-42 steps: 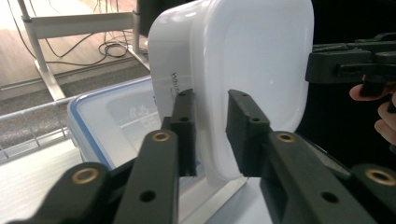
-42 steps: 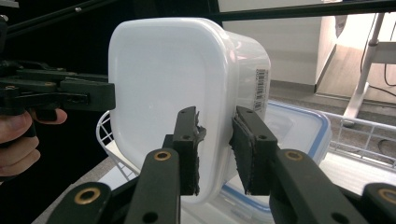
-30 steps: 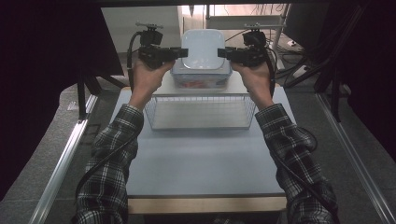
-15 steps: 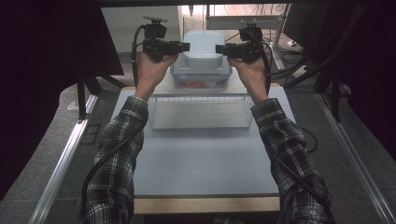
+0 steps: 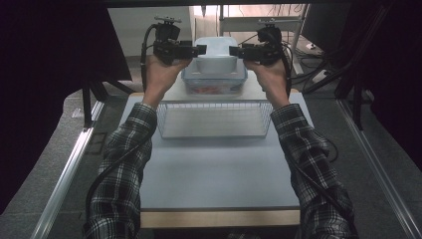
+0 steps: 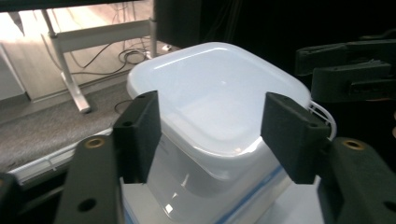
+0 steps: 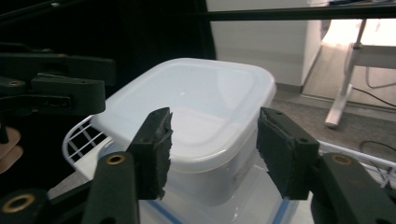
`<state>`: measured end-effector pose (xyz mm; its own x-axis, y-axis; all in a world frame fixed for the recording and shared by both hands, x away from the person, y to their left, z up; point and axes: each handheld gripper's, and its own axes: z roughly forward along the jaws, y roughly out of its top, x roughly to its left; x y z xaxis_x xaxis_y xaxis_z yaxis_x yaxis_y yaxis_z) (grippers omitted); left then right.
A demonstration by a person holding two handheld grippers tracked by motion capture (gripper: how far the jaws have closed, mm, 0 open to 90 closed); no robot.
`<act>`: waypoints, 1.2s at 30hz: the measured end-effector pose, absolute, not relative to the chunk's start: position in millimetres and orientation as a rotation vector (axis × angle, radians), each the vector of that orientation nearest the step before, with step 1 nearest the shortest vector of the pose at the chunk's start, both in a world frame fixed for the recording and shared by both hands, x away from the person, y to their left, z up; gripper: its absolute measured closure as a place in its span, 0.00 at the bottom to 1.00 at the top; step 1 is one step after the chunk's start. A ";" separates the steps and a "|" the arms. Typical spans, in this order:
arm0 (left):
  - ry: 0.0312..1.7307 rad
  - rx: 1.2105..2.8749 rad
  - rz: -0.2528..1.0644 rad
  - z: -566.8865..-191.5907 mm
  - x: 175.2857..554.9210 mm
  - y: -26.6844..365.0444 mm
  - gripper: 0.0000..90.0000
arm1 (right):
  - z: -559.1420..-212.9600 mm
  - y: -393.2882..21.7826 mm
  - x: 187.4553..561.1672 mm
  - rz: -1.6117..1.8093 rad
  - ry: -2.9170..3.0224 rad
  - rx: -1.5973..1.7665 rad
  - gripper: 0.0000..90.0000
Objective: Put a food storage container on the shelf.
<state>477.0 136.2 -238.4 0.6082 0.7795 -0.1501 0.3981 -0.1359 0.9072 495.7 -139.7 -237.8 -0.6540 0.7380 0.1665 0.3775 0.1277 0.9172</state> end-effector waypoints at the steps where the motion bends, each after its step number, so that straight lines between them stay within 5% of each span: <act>1: 0.952 1.751 0.432 -239.5 474.2 137.2 0.38 | -238.0 -140.2 494.3 1.538 2.101 1.073 0.43; 15: 0.857 1.812 0.387 -268.3 445.6 145.8 0.15 | -259.7 -147.8 471.9 1.532 2.195 0.923 0.22; 36: 0.777 1.863 0.432 -298.1 415.5 145.7 0.07 | -284.2 -152.6 447.2 1.509 2.228 0.837 0.12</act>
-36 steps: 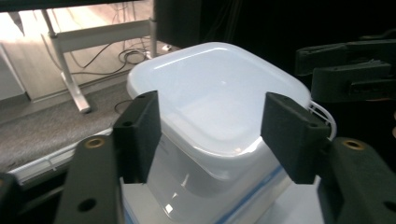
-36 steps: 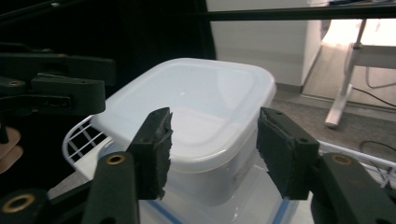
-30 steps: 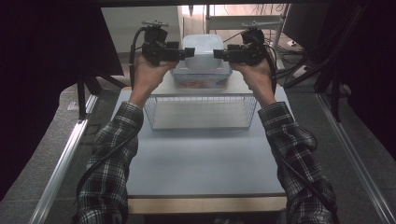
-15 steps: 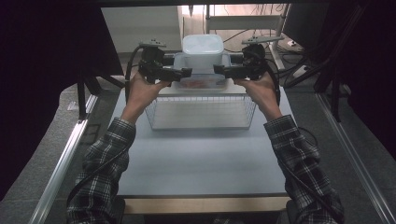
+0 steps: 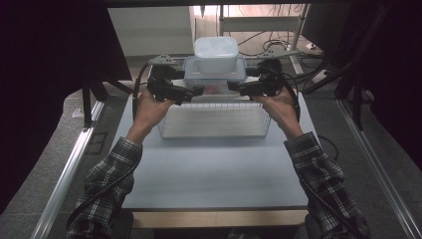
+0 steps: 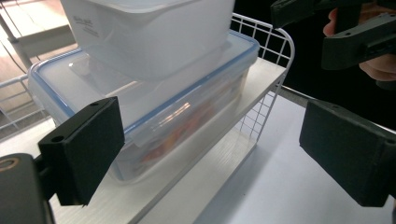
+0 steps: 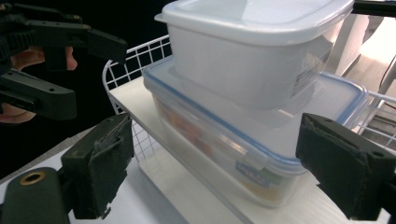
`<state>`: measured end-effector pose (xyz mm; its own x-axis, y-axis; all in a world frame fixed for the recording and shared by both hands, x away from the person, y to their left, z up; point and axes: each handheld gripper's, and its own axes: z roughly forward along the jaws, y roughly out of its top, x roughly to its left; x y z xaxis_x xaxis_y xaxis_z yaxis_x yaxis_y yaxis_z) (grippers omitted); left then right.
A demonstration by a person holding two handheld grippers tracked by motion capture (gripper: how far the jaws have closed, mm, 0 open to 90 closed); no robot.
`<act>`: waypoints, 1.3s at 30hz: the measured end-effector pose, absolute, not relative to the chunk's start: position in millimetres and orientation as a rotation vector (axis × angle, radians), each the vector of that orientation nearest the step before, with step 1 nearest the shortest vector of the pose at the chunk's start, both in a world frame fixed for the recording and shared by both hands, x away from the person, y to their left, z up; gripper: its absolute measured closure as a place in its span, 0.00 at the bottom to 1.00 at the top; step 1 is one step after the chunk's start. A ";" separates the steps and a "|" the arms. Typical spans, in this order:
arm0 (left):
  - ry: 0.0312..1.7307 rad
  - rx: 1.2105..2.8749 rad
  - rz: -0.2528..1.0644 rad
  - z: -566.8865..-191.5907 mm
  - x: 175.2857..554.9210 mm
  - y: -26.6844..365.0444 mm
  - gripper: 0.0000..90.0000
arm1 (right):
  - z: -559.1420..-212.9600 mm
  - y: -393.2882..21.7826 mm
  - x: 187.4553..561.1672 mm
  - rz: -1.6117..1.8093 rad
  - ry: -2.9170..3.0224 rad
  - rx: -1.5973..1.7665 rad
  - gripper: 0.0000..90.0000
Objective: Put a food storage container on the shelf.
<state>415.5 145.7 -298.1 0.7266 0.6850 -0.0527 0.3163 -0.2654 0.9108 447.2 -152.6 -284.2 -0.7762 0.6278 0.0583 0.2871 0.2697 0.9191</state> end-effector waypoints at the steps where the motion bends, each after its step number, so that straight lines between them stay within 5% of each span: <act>1: 0.772 1.869 0.442 -299.1 414.0 145.9 0.07 | -285.1 -152.8 446.0 1.507 2.228 0.834 0.12; 39: 0.814 1.944 0.465 -350.9 376.9 168.9 0.03 | -323.4 -169.3 417.2 1.450 2.254 0.808 0.04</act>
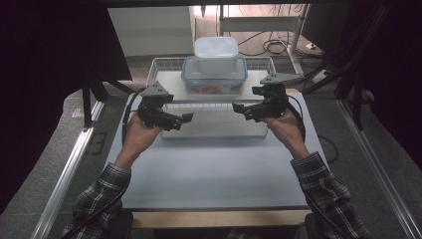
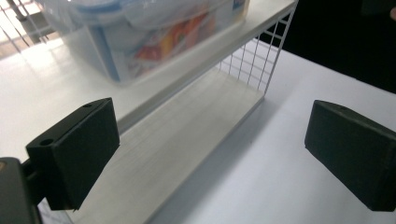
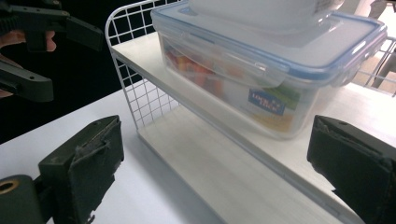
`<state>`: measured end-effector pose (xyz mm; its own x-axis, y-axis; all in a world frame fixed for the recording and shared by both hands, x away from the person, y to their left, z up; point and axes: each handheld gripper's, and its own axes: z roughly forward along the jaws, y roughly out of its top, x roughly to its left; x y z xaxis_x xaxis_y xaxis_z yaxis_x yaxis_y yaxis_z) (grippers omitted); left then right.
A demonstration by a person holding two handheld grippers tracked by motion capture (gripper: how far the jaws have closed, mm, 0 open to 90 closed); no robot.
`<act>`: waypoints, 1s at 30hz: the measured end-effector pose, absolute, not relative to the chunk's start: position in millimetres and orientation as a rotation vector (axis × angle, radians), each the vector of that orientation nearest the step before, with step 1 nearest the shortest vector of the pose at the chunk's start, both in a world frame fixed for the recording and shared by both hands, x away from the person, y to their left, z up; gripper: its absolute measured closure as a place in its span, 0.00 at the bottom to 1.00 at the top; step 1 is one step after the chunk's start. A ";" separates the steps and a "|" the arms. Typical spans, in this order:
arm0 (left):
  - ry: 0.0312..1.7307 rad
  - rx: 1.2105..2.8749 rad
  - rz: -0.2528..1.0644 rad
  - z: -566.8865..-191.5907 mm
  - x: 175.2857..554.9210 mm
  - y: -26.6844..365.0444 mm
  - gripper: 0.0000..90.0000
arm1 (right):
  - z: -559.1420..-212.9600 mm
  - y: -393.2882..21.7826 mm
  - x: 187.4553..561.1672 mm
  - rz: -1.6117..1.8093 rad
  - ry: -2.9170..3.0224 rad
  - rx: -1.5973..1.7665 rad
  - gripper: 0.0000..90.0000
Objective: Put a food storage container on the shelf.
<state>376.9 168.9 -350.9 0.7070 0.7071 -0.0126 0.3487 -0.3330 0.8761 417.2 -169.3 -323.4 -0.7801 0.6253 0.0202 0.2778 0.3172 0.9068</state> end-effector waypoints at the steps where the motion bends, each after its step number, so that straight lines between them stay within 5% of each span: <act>1: 0.816 1.945 0.464 -352.4 376.3 169.6 0.03 | -324.4 -170.7 416.6 1.452 2.254 0.809 0.04; 30: 0.885 1.919 0.468 -417.6 342.0 178.7 0.04 | -373.8 -186.5 398.6 1.388 2.266 0.802 0.04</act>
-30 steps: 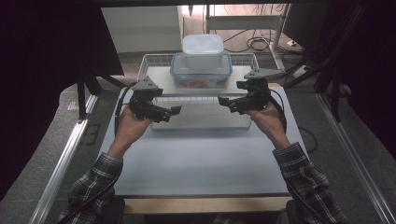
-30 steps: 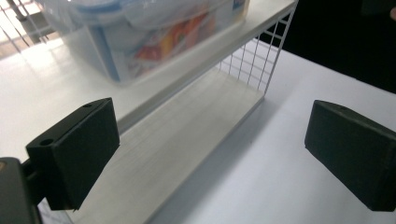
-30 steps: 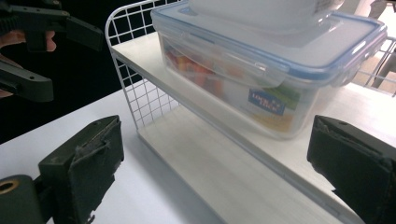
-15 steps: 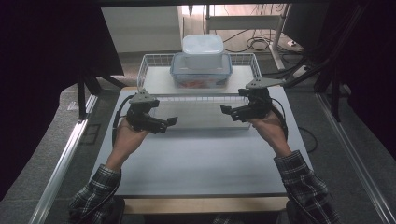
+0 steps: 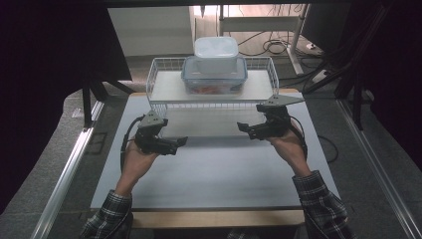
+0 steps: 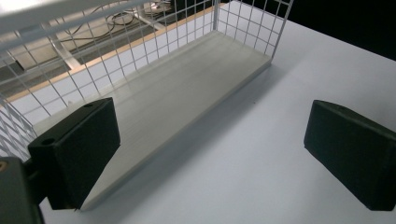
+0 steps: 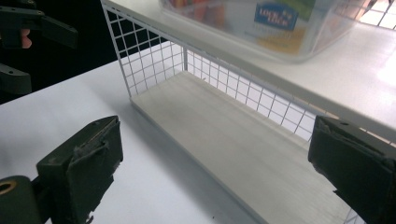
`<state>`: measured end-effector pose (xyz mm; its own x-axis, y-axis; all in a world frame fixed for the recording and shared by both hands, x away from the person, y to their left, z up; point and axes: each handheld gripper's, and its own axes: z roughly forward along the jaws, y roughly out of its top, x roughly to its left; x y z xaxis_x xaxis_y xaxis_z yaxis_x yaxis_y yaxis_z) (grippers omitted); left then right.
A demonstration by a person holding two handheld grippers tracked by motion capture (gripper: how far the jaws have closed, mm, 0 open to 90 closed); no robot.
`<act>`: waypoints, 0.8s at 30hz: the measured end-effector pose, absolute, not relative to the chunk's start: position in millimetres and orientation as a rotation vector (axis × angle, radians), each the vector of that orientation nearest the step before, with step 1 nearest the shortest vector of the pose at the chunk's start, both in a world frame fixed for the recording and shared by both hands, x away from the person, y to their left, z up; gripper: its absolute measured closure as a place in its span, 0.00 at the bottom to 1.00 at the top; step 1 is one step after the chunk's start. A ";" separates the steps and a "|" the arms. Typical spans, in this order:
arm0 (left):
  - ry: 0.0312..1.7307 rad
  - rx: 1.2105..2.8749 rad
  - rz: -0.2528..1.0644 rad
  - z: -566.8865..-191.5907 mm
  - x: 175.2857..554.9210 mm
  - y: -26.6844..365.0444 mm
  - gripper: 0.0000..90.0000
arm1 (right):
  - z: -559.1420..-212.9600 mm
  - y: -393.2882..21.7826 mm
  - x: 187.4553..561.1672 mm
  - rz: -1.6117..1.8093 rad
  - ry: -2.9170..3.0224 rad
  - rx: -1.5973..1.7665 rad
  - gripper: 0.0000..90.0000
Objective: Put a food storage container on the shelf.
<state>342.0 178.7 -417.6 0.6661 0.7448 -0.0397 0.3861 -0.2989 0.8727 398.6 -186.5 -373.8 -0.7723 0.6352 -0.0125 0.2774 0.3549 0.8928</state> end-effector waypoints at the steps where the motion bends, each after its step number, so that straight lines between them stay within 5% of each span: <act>1: 0.886 1.925 0.468 -419.9 341.6 178.4 0.04 | -375.2 -187.1 398.2 1.392 2.263 0.803 0.04; 24: 0.916 1.894 0.437 -454.8 326.3 192.5 0.04 | -398.2 -199.3 375.6 1.354 2.280 0.833 0.05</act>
